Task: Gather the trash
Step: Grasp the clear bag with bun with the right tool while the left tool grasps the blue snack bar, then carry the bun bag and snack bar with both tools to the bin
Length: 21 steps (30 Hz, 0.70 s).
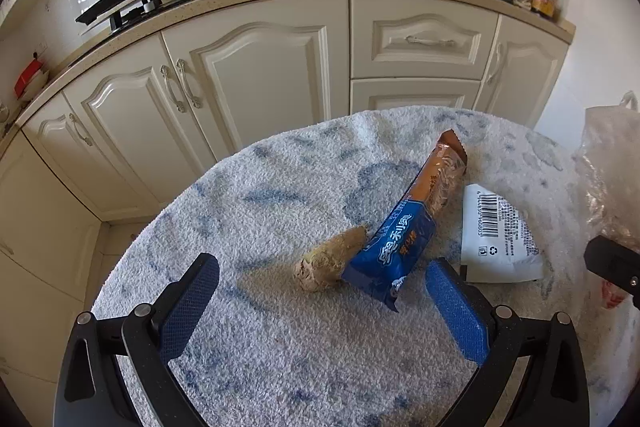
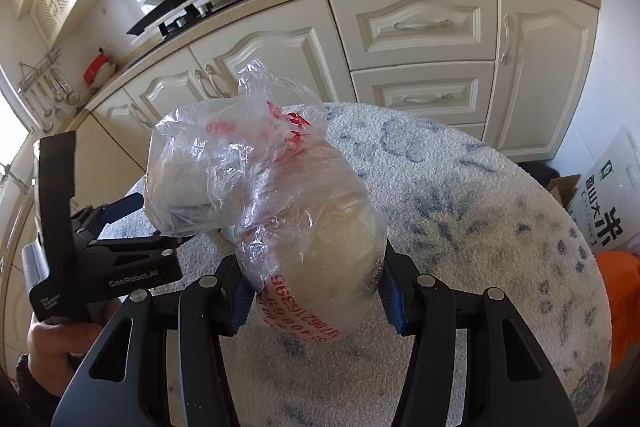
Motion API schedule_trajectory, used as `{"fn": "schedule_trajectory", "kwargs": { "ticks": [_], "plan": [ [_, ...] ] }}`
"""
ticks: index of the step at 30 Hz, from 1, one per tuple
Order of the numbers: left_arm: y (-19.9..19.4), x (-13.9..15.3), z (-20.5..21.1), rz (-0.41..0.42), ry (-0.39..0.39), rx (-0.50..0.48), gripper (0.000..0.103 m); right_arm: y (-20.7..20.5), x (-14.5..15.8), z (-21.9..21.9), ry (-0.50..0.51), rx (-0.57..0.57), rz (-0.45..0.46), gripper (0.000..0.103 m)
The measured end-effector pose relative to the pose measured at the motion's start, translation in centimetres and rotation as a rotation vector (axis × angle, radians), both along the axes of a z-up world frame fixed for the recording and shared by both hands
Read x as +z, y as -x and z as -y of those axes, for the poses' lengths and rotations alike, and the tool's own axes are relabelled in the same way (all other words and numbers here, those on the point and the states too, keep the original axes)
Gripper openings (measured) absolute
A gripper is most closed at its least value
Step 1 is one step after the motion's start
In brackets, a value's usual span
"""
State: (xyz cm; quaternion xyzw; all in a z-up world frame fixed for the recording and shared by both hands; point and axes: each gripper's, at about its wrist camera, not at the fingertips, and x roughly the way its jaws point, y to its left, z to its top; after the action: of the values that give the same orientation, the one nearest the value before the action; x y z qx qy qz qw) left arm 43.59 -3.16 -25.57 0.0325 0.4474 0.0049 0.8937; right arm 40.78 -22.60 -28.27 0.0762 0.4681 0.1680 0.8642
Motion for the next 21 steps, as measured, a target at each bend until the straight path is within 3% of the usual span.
{"fn": "schedule_trajectory", "kwargs": {
  "ticks": [4, 11, 12, 13, 14, 15, 16, 18, 21],
  "plan": [
    [0.1, 1.1, 1.0, 0.036, 0.001, -0.036, 0.102, 0.3, 0.5, 0.3, 0.001, -0.009, 0.007, 0.053],
    [-2.6, -0.4, 4.5, 0.015, -0.119, -0.145, 0.1, 0.6, 1.1, 1.0, -0.005, -0.026, 0.017, 0.053],
    [-2.9, -0.4, 4.4, 0.019, -0.089, -0.153, 0.088, 0.6, 1.2, 1.1, -0.005, -0.029, 0.018, 0.053],
    [-3.5, -0.4, 4.1, -0.004, -0.034, -0.166, 0.062, 0.7, 1.2, 1.2, -0.004, -0.031, 0.018, 0.053],
    [-3.9, -0.4, 3.7, -0.026, 0.031, -0.181, 0.051, 0.8, 1.3, 1.4, -0.003, -0.036, 0.019, 0.053],
    [-4.2, -0.3, 3.5, -0.045, 0.067, -0.18, 0.033, 0.9, 1.4, 1.5, -0.003, -0.039, 0.02, 0.053],
    [-4.2, -0.3, 3.7, -0.044, 0.052, -0.182, 0.015, 0.9, 1.5, 1.7, -0.003, -0.042, 0.02, 0.053],
    [-3.8, -0.4, 4.2, -0.045, 0.045, -0.193, 0.015, 1.2, 1.7, 2.0, -0.006, -0.05, 0.021, 0.053],
    [-2.9, -0.6, 4.1, -0.052, 0.097, -0.203, 0.015, 2.0, 2.2, 2.2, -0.006, -0.054, 0.028, 0.053]
  ]
}}
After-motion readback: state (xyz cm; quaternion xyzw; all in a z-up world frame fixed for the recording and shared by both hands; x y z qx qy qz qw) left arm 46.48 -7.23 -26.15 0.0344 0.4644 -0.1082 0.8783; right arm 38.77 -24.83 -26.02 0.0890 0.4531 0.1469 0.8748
